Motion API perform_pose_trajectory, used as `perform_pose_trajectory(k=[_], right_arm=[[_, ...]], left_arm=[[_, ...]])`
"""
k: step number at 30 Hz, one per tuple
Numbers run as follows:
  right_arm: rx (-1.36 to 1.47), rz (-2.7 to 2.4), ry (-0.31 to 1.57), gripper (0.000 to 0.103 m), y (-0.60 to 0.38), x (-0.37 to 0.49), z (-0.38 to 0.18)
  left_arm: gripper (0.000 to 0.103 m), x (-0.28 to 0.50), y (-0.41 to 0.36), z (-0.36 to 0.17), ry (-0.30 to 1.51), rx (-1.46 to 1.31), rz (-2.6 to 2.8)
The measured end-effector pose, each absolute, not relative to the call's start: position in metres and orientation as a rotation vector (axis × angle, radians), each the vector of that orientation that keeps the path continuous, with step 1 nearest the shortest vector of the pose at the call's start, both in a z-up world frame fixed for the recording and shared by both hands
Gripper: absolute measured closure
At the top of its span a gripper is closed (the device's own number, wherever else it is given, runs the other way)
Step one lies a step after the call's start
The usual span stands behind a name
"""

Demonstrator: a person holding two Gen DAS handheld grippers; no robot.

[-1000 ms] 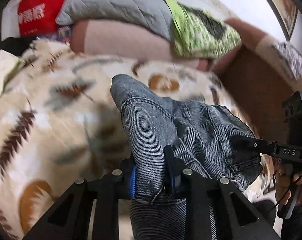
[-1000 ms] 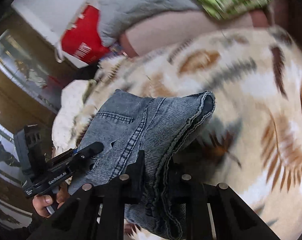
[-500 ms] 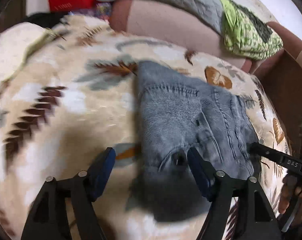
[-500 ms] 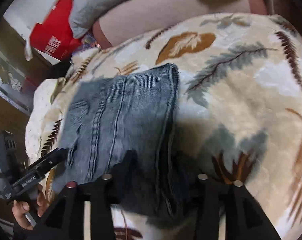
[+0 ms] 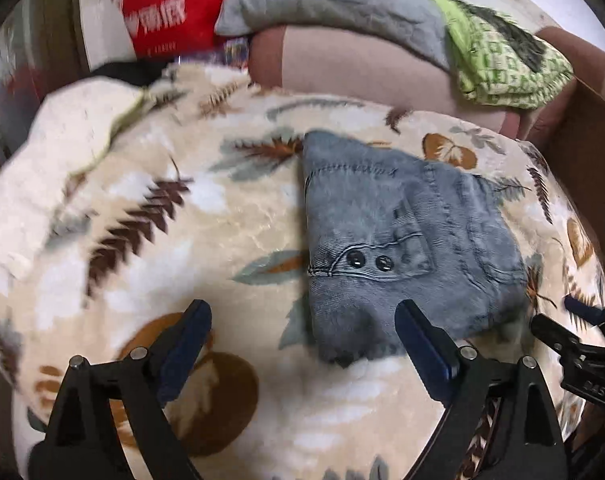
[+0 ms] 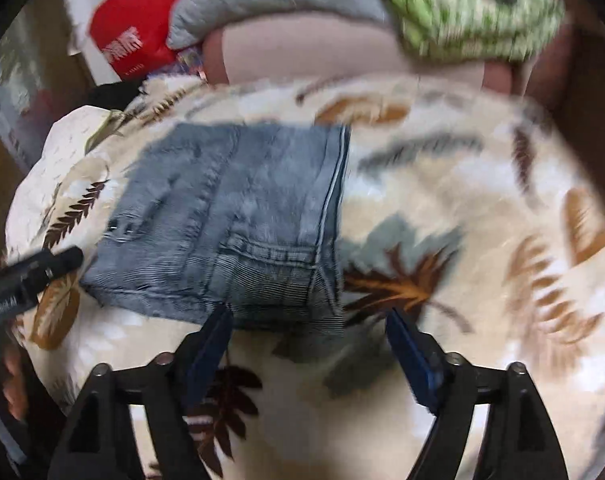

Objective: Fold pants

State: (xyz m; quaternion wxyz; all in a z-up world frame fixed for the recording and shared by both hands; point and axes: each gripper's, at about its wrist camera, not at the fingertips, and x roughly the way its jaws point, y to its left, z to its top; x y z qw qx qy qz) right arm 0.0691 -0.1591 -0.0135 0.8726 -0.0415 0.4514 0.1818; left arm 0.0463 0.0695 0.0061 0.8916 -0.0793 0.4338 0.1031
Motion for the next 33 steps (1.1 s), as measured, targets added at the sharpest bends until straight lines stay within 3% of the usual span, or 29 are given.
perform_pose_trajectory(k=[2,19,29,31,33], right_arm=[[-0.116,0.366,0.892,0.000,-0.165,0.050,-0.001],[-0.274,0.284,0.775,0.000,-0.170,0.006,0.052],[-0.285,0.296,0.767,0.000,-0.161,0.008,0.066],[-0.286,0.295,0.768,0.000,-0.158,0.009,0.066],[-0.285,0.298,0.771,0.000,-0.156,0.011,0.066]], left_arm=[[0.010,0.031,0.063,0.017,0.877,-0.147,0.220],[0.010,0.009,0.027,0.057,0.764,-0.087,0.197],[0.009,0.021,0.026,0.056,0.791,-0.119,0.141],[0.000,0.022,0.026,0.057,0.773,-0.122,0.128],[0.000,0.025,0.026,0.057,0.769,-0.119,0.135]])
